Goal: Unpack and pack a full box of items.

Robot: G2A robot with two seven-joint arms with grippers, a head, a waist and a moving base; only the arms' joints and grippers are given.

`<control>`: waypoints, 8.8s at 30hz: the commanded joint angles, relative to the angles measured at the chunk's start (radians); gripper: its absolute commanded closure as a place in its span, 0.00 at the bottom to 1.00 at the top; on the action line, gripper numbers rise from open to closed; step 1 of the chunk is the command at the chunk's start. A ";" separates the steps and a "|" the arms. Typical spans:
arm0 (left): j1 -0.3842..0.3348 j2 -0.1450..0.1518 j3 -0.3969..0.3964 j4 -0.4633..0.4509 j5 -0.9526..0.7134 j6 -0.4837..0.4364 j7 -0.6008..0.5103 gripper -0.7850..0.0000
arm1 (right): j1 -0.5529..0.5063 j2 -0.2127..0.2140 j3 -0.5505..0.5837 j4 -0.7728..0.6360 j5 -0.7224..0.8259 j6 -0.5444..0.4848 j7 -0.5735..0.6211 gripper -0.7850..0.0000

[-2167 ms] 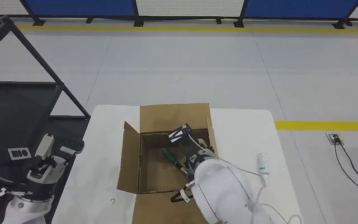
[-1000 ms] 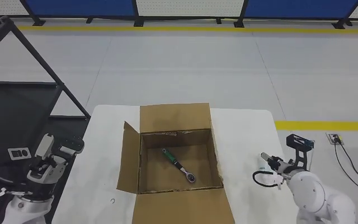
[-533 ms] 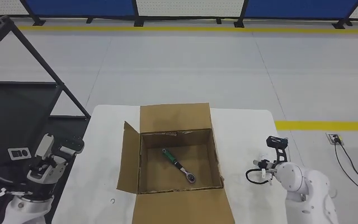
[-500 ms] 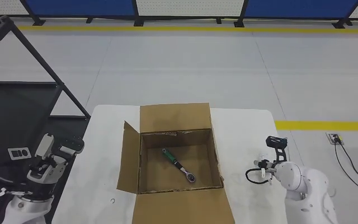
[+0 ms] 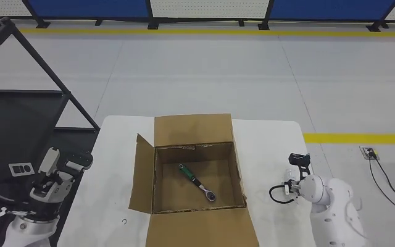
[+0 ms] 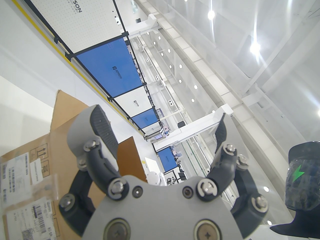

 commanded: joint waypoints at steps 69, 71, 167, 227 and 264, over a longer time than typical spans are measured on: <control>0.000 0.000 0.000 0.000 0.000 0.000 0.000 0.00 | 0.574 -0.269 -1.004 0.330 0.150 0.045 0.144 0.55; 0.000 0.000 0.000 0.000 0.000 0.000 0.000 0.00 | 0.562 -0.266 -0.997 0.277 0.126 0.053 0.159 0.54; 0.049 0.032 -0.118 0.061 0.211 0.087 -0.252 1.00 | -0.269 -0.004 -0.159 -0.575 0.624 -0.415 -0.279 1.00; -0.209 0.074 0.239 0.126 0.282 0.260 -0.348 1.00 | -0.061 0.054 -0.399 -0.388 0.713 -0.392 -0.360 1.00; 0.007 0.118 -0.142 0.180 -0.093 0.183 -0.846 0.00 | 0.396 0.021 -0.438 0.476 0.985 -0.614 -0.696 0.00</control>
